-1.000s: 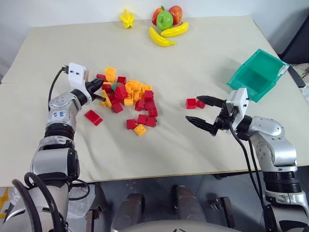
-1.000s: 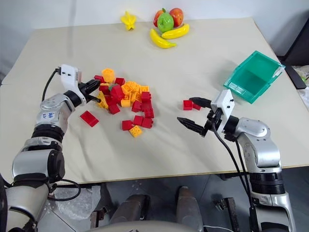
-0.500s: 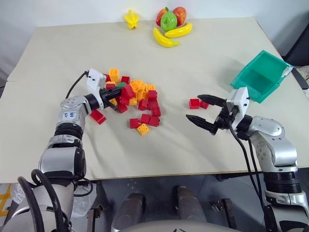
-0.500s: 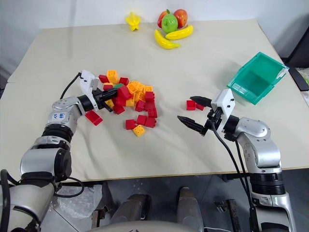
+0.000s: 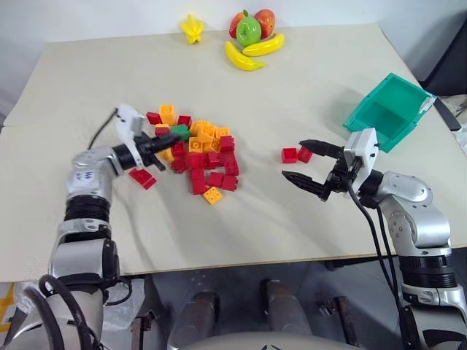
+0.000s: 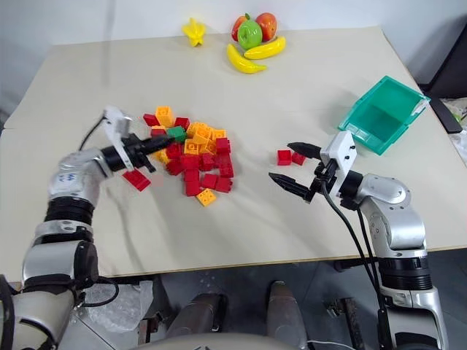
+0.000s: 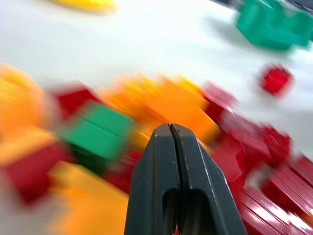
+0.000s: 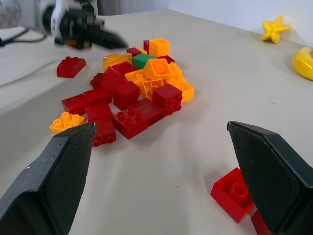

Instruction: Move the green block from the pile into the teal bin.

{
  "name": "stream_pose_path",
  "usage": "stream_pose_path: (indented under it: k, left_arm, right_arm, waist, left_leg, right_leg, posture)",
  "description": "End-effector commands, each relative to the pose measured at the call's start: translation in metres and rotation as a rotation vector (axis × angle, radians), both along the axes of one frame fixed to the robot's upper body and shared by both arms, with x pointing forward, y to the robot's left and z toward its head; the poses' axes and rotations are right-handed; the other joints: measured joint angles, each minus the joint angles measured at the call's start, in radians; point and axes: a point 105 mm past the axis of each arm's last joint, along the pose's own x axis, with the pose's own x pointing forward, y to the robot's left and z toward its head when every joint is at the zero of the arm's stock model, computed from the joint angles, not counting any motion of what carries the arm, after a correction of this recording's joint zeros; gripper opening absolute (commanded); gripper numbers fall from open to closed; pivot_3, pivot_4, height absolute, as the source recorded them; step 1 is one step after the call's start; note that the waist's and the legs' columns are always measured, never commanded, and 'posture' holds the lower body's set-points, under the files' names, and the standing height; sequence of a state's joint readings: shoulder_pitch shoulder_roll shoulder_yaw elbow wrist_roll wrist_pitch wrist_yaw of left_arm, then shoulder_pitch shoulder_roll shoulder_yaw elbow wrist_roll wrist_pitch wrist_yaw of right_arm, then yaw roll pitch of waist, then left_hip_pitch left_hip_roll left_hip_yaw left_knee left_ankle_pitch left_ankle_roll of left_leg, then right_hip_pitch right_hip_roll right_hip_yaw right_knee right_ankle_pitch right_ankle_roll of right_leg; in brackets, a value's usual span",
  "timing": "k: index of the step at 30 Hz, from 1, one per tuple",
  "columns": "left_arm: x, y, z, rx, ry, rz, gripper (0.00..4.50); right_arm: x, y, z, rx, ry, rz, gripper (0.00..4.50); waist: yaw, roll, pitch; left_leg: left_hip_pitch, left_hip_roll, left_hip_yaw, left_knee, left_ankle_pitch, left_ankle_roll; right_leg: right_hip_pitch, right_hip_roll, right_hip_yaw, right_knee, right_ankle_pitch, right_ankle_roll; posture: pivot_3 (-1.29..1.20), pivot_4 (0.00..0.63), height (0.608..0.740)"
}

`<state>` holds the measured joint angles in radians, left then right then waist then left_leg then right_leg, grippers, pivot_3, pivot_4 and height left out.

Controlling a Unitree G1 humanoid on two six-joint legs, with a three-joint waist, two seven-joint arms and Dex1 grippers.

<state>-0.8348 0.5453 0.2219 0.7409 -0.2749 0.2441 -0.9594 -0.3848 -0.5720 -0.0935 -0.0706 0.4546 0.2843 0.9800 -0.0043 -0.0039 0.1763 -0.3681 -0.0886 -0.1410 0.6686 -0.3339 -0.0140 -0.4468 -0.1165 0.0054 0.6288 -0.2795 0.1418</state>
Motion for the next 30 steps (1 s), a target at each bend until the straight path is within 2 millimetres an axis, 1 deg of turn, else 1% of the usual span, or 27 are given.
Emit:
stream_pose_path:
  k: [1,2,3,4,7,9,11,15,16,20,22,26,30]
  left_arm:
    - [-0.014,0.030,0.010,0.007,0.009,0.096,0.19]
    - [-0.023,0.040,0.008,0.030,0.036,0.108,0.39]
    - [-0.030,0.046,0.007,0.046,0.056,0.113,0.56]
    - [-0.038,0.054,0.008,0.053,0.068,0.126,0.83]
    - [-0.056,0.076,0.013,0.070,0.074,0.187,1.78]
    - [-0.066,0.086,0.017,0.077,0.075,0.219,2.38]
    - [-0.074,0.092,0.019,0.080,0.077,0.236,3.01]
    - [-0.089,0.095,0.019,0.079,0.090,0.247,4.31]
    - [-0.092,0.095,0.018,0.080,0.093,0.249,4.47]
    - [-0.094,0.092,0.017,0.080,0.093,0.253,4.47]
    - [-0.088,0.083,0.020,0.086,0.056,0.220,4.47]
    - [-0.058,0.067,0.027,0.137,-0.059,0.191,4.47]
    - [-0.025,0.047,0.016,0.194,-0.047,0.146,4.47]
  right_arm:
    - [-0.001,-0.003,0.013,0.006,-0.052,0.009,4.50]
    - [-0.001,-0.004,0.013,0.004,-0.049,0.009,4.50]
    - [0.000,-0.004,0.013,0.002,-0.048,0.009,4.50]
    - [0.000,-0.005,0.012,0.000,-0.045,0.012,4.50]
    - [0.001,-0.005,0.012,-0.005,-0.039,0.020,4.50]
    - [0.003,-0.005,0.013,-0.004,-0.038,0.022,4.50]
    - [0.006,-0.004,0.014,-0.003,-0.038,0.029,4.50]
    - [0.011,-0.002,0.015,-0.007,-0.040,0.046,4.50]
    - [0.012,-0.001,0.016,-0.005,-0.042,0.049,4.50]
    - [0.015,0.001,0.018,-0.003,-0.050,0.057,4.50]
    - [0.015,0.002,0.018,-0.003,-0.053,0.060,4.50]
    - [0.011,0.004,0.018,0.001,-0.055,0.070,4.50]
    - [0.009,0.006,0.019,0.009,-0.067,0.067,4.50]
  waist:
    - [-0.003,0.000,0.000]
    - [-0.007,0.000,0.000]
    - [-0.016,0.000,0.000]
    - [-0.020,0.000,0.000]
    - [-0.022,0.000,0.000]
    - [-0.022,0.000,0.000]
    - [-0.021,0.000,0.000]
    - [-0.018,0.000,0.000]
    - [-0.019,0.000,0.000]
    - [-0.019,0.000,0.000]
    - [-0.019,0.000,0.000]
    - [-0.004,0.000,0.000]
    - [0.002,0.000,0.000]
  left_leg:
    - [0.000,0.000,0.000,0.000,0.000,0.000]
    - [0.000,0.000,0.000,0.000,0.000,0.000]
    - [0.000,0.001,0.001,-0.001,0.000,0.000]
    - [0.000,0.002,0.000,-0.002,0.000,0.000]
    - [0.000,0.003,0.000,-0.002,0.000,0.000]
    - [0.000,0.003,0.000,-0.002,0.000,0.000]
    - [0.000,0.003,0.000,-0.001,0.000,0.000]
    - [0.001,0.003,0.000,-0.001,0.000,0.000]
    - [0.001,0.003,0.000,-0.002,0.000,0.000]
    - [0.000,0.004,0.000,-0.002,0.000,0.000]
    - [0.001,0.003,0.001,-0.002,0.000,0.000]
    - [0.000,0.003,0.001,0.000,0.000,0.000]
    - [0.001,0.002,0.002,0.000,0.000,0.000]
  right_leg:
    - [0.000,0.000,0.000,0.000,0.000,0.000]
    - [0.000,0.000,0.001,0.000,0.000,0.000]
    - [0.000,0.000,0.001,0.001,0.000,0.000]
    - [0.000,0.001,0.001,0.001,0.000,0.000]
    - [0.000,0.001,0.000,0.000,0.000,0.000]
    - [0.000,0.001,0.000,-0.001,0.000,0.000]
    - [0.000,0.001,0.001,-0.001,0.000,0.000]
    - [0.000,0.000,0.001,-0.001,0.000,-0.001]
    - [0.000,0.000,0.001,-0.001,0.000,-0.001]
    - [0.000,0.001,0.001,-0.002,0.001,-0.001]
    - [0.000,0.001,0.001,-0.002,0.001,-0.001]
    - [0.000,0.001,0.000,-0.003,0.001,-0.001]
    - [0.000,0.001,0.000,-0.002,0.002,-0.002]
  posture:
    - [0.00,0.150,0.740]
    - [0.00,0.150,0.740]
    - [0.00,0.150,0.740]
    - [0.00,0.150,0.740]
    - [0.00,0.150,0.740]
    - [0.00,0.150,0.740]
    - [0.00,0.150,0.740]
    - [0.00,0.150,0.740]
    - [0.00,0.150,0.740]
    - [0.00,0.150,0.740]
    - [0.00,0.150,0.740]
    - [0.00,0.150,0.740]
    - [0.00,0.150,0.740]
